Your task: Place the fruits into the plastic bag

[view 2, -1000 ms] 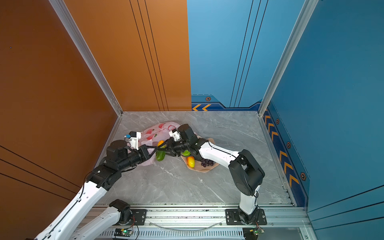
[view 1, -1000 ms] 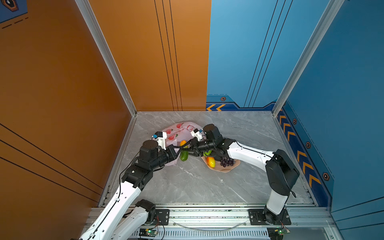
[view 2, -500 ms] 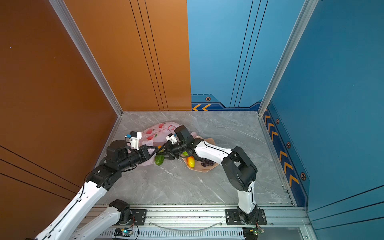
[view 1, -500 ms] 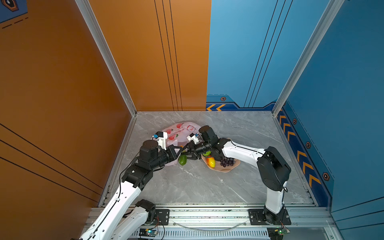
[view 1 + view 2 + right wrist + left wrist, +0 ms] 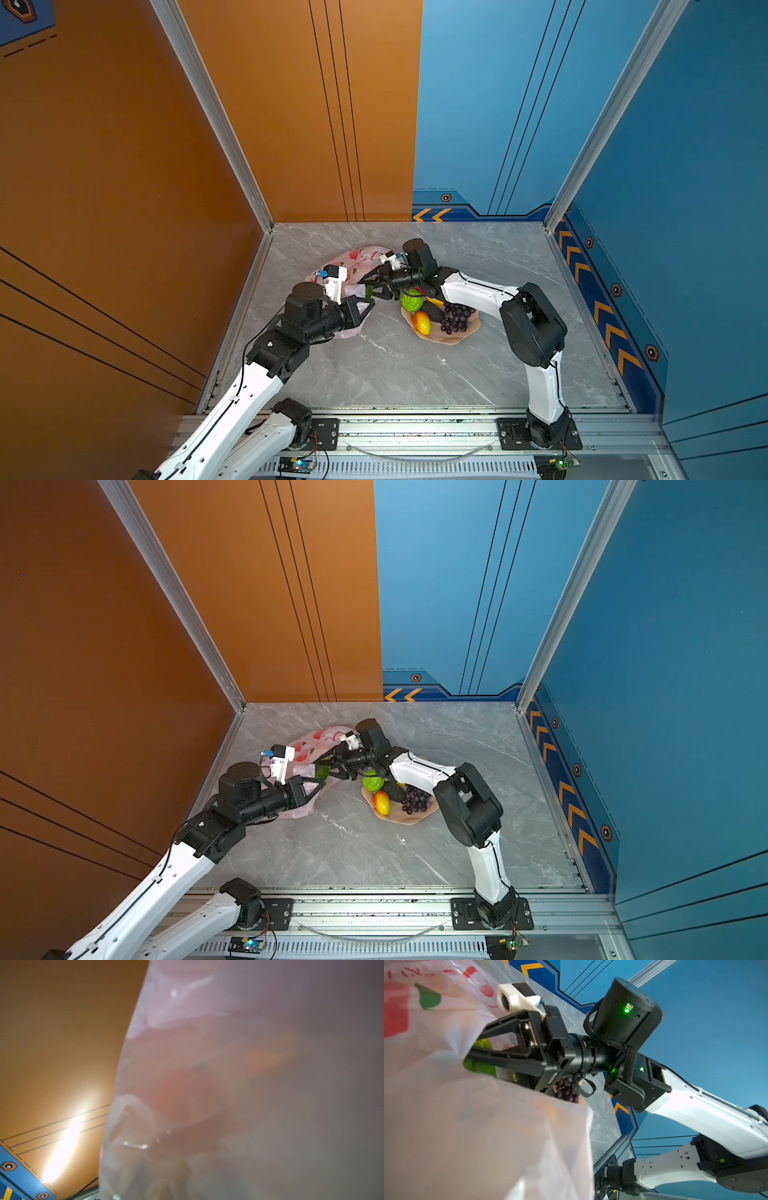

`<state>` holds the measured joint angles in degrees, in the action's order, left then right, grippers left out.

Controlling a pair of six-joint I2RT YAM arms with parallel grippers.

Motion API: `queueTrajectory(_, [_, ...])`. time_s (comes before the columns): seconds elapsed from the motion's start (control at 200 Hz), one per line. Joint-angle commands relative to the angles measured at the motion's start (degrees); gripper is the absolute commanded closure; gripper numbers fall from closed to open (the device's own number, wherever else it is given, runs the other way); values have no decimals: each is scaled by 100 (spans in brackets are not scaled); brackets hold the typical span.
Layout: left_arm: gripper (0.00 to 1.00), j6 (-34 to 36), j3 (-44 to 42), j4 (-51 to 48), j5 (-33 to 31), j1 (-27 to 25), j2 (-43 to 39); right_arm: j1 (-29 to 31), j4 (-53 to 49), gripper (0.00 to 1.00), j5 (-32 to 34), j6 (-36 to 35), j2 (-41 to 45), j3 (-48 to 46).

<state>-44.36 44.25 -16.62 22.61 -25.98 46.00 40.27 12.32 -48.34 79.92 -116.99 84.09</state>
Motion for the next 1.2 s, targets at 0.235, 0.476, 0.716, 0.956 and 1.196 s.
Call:
queueTrajectory(0.235, [100, -116, -216, 312, -285, -85, 4, 206, -1788, 70, 1237, -1593, -284, 758])
queueTrajectory(0.476, [100, -604, -687, 813, -514, 113, -314, 432, -3641, 68, 2214, -3254, -51, 1021])
queueTrajectory(0.716, [100, -882, -942, 1144, -498, 310, -504, 610, -4074, 67, 2494, -3763, -63, 983])
queueTrajectory(0.956, [100, -899, -1051, 1160, -354, 392, -521, 737, -4016, 65, 2359, -3881, -138, 1017])
queueTrajectory(1.196, [100, -991, -1293, 1336, -300, 409, -575, 752, -3826, 63, 2171, -3670, -403, 1189])
